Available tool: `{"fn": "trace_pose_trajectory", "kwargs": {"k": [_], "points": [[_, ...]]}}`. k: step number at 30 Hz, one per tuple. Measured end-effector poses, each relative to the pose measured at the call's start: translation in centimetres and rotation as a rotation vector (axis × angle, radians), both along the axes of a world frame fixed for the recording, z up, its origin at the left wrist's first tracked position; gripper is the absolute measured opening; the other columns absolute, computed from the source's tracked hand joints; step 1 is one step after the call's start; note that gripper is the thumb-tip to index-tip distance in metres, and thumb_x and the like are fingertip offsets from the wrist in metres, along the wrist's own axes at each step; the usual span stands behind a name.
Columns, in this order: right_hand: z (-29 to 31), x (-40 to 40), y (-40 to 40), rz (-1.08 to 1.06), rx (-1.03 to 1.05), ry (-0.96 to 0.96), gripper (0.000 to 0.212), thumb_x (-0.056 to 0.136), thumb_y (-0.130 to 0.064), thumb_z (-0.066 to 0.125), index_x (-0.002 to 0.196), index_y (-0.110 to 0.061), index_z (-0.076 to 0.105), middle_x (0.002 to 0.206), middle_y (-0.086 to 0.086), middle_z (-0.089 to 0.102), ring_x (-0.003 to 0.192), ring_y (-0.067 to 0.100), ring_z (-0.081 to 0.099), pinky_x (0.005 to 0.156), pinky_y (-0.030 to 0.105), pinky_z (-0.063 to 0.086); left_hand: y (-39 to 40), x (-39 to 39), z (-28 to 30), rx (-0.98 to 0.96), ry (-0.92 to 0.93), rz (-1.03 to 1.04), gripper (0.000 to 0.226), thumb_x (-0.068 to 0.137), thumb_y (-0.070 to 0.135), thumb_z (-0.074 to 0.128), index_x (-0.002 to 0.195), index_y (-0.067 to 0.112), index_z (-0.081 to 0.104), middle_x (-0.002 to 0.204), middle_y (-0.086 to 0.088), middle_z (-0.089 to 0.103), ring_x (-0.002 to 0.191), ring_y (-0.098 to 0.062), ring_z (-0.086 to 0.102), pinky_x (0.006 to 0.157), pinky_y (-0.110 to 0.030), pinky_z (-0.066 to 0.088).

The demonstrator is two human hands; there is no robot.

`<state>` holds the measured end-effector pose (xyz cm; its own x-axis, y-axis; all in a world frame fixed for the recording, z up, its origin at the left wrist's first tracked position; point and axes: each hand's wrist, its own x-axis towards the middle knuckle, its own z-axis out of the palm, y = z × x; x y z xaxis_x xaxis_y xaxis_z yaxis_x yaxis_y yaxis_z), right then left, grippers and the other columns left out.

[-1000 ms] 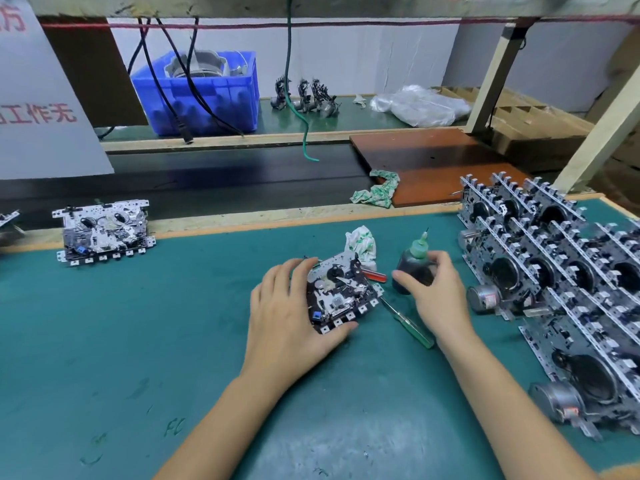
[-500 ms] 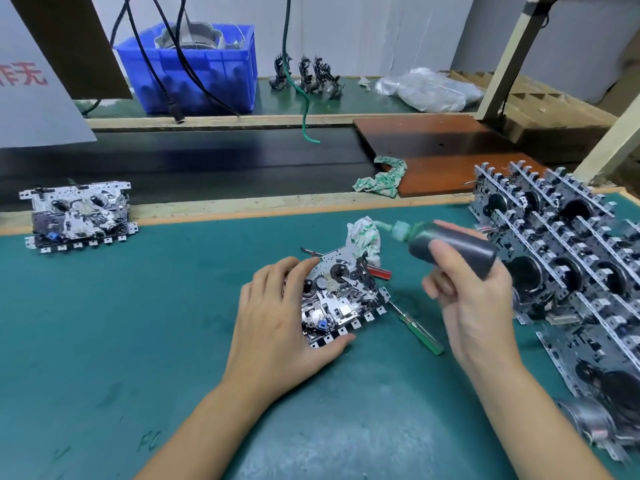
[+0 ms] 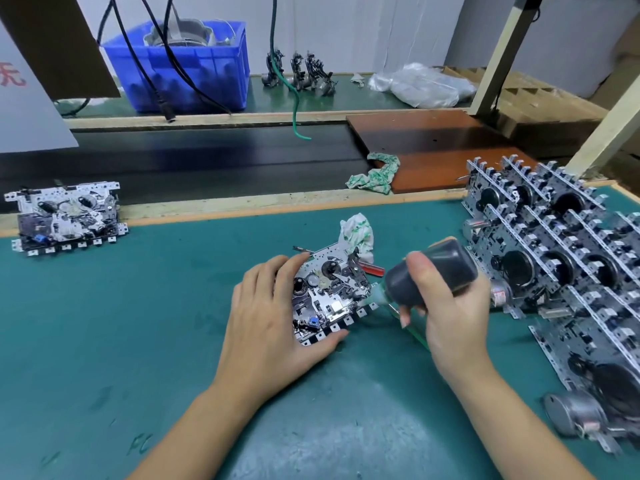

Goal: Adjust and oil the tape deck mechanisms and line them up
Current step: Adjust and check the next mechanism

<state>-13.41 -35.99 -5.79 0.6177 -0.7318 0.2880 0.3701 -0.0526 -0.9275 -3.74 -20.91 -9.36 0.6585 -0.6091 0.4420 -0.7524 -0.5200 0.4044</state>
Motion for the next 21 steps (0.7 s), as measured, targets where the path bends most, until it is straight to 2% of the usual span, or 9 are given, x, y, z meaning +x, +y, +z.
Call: {"fn": "trace_pose_trajectory", "kwargs": {"k": [4,9,21], "points": [[0.06,0.11,0.18,-0.007,-0.03,0.021,0.034,0.067,-0.037,0.068,0.066,-0.008,0.05,0.056,0.002,0.052,0.045,0.015,0.051,0.034,0.022,0.04,-0.03,0.01,0.0,0.006,0.004,-0.005,0.085,0.065,0.068,0.059,0.133,0.018,0.045,0.122,-0.002,0.049,0.111,-0.022,0.043,0.094,-0.028,0.028],[0.19,0.15,0.15,-0.009,-0.043,0.051,0.036,0.067,-0.038,0.068,0.066,-0.006,0.051,0.056,0.005,0.055,0.044,0.019,0.052,0.034,0.023,0.041,0.1,-0.04,-0.03,0.028,-0.012,-0.018,0.083,0.068,0.067,0.059,0.132,0.015,0.046,0.122,-0.005,0.049,0.11,-0.025,0.044,0.097,-0.031,0.03],[-0.23,0.21,-0.13,-0.006,-0.074,0.065,0.026,0.068,-0.038,0.069,0.063,-0.017,0.056,0.057,0.003,0.056,0.044,0.02,0.052,0.035,0.025,0.042,0.15,-0.08,0.09,0.048,0.002,-0.03,0.082,0.069,0.067,0.058,0.13,0.013,0.049,0.123,-0.006,0.05,0.111,-0.027,0.044,0.098,-0.032,0.031]]}}
